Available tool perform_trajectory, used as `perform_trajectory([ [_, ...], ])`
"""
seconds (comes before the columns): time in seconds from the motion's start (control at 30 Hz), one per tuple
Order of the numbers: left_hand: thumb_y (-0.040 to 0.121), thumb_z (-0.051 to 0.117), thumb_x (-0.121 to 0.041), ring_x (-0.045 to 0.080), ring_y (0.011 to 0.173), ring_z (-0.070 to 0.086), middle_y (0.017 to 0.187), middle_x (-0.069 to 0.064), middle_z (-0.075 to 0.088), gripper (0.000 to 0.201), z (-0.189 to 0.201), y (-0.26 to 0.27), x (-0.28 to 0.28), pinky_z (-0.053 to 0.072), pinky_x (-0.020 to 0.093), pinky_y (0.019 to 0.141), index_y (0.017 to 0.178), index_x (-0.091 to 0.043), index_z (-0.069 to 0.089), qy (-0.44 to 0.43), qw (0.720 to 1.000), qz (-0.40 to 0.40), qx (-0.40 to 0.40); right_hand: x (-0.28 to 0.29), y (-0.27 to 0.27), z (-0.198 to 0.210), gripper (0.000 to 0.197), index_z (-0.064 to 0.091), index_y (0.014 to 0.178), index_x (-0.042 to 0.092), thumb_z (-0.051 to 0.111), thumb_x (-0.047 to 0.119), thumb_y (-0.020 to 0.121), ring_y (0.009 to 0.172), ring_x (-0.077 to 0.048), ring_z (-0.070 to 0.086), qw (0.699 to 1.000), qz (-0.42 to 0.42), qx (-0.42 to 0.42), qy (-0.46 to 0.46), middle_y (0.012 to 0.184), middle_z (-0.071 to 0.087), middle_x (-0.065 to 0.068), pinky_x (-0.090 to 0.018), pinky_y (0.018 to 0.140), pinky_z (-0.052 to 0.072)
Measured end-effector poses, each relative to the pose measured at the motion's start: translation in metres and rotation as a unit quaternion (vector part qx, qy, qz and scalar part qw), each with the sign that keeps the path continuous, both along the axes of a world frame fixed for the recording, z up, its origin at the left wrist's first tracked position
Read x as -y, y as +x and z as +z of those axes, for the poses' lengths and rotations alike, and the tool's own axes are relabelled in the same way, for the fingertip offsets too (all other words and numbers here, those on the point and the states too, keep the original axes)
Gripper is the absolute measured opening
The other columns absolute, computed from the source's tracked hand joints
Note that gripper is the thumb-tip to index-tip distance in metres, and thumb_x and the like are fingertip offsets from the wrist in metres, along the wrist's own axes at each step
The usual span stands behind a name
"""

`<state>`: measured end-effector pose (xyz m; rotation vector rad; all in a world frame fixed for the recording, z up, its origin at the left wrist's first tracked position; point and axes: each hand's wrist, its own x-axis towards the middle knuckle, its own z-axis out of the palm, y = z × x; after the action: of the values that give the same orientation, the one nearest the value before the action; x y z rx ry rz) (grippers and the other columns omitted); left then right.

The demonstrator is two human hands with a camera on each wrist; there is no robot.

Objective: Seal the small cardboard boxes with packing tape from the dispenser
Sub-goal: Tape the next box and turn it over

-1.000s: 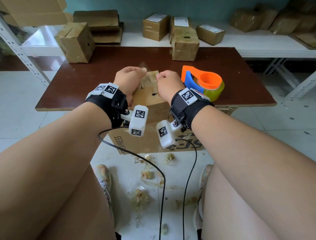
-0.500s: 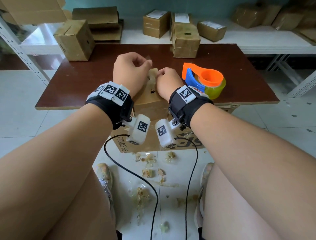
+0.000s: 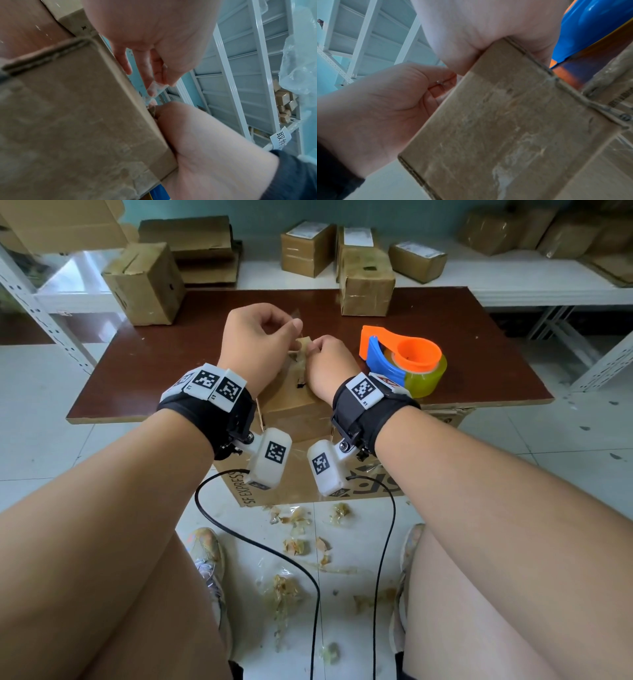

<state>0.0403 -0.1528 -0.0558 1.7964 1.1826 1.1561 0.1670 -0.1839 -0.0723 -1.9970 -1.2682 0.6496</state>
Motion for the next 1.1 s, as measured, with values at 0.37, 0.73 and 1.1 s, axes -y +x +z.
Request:
perform_trajectory([
  [0.37, 0.099, 0.068, -0.027, 0.01, 0.073, 0.07, 0.086, 0.007, 0.078, 0.02, -0.001, 0.003, -0.003, 0.062, 0.031, 0.072, 0.092, -0.009, 0.076, -0.001, 0.999, 0.036, -0.014, -0.002, 0.001, -0.003, 0.03, 0.058, 0.13, 0.018, 0.038, 0.03, 0.111, 0.101, -0.024, 0.06, 1.0, 0.0, -0.01, 0.007, 0.108, 0.06, 0.0, -0.034, 0.08, 0.04],
  [0.73, 0.095, 0.07, -0.031, 0.014, 0.069, 0.062, 0.075, 0.001, 0.069, 0.023, -0.009, -0.005, -0.012, 0.061, 0.038, 0.076, 0.086, -0.011, 0.077, -0.072, 0.991, 0.109, -0.043, -0.004, 0.0, -0.007, 0.035, 0.056, 0.128, 0.012, 0.034, 0.036, 0.114, 0.099, -0.027, 0.061, 1.0, 0.006, 0.005, 0.004, 0.109, 0.062, -0.005, -0.035, 0.077, 0.04],
  [1.1, 0.095, 0.077, -0.038, 0.023, 0.078, 0.075, 0.084, 0.004, 0.078, 0.027, -0.01, -0.012, -0.013, 0.066, 0.041, 0.077, 0.076, -0.019, 0.075, -0.092, 0.987, 0.113, -0.064, -0.009, 0.0, -0.008, 0.034, 0.063, 0.128, 0.013, 0.038, 0.032, 0.113, 0.106, -0.029, 0.065, 1.0, -0.021, 0.009, 0.008, 0.118, 0.069, -0.009, -0.037, 0.086, 0.05],
])
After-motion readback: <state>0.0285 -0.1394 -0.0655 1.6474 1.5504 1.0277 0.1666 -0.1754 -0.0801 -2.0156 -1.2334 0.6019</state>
